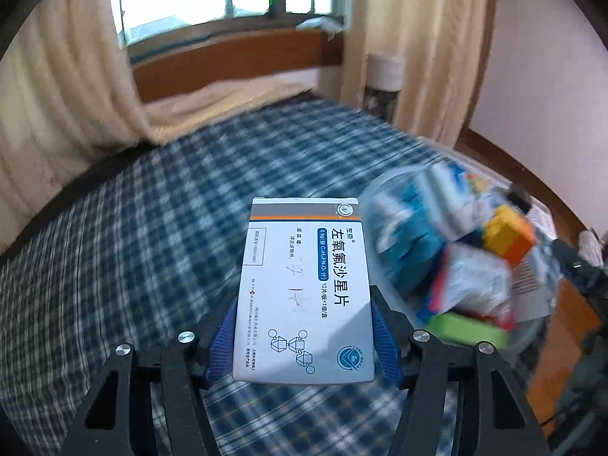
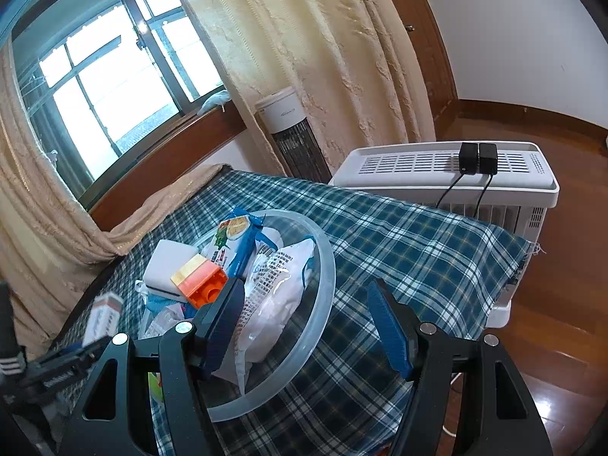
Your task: Organize objects
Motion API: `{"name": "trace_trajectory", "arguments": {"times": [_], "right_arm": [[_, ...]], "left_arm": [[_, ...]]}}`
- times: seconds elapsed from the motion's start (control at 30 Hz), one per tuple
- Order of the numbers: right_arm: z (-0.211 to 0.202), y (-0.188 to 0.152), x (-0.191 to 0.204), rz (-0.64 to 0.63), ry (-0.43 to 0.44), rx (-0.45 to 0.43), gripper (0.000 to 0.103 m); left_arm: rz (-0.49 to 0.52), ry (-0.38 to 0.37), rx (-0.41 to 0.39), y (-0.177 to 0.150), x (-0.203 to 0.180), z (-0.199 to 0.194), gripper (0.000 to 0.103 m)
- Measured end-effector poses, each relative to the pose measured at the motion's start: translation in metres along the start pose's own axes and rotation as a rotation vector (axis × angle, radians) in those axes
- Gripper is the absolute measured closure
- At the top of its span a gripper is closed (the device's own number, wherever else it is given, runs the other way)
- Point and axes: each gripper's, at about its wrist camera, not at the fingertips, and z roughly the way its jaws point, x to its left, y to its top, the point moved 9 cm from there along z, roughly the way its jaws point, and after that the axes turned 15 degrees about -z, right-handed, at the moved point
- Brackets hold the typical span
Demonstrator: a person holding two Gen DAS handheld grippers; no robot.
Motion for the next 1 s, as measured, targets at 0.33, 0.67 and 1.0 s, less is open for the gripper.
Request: {"name": "trace_trajectory", "arguments": {"times": [0.33, 0.67, 1.0], "right_arm": [[-0.005, 0.001, -0.023, 0.039, -0.019, -0.008, 0.034], [0.001, -0.003, -0.033, 0.056, -0.017, 0.009, 0.034], [-0.002, -0.002, -0.026, 0.038, -0.02, 0.012, 0.034]], "left_arm": [[0.15, -0.118, -0.032, 0.019, -0.078, -0.011, 0.037], [0.237, -0.142, 0.015, 0.014, -0.112, 0.018, 0.036], [0.186, -0.179, 0.007, 0.016, -0.1, 0.006, 0.017]]}}
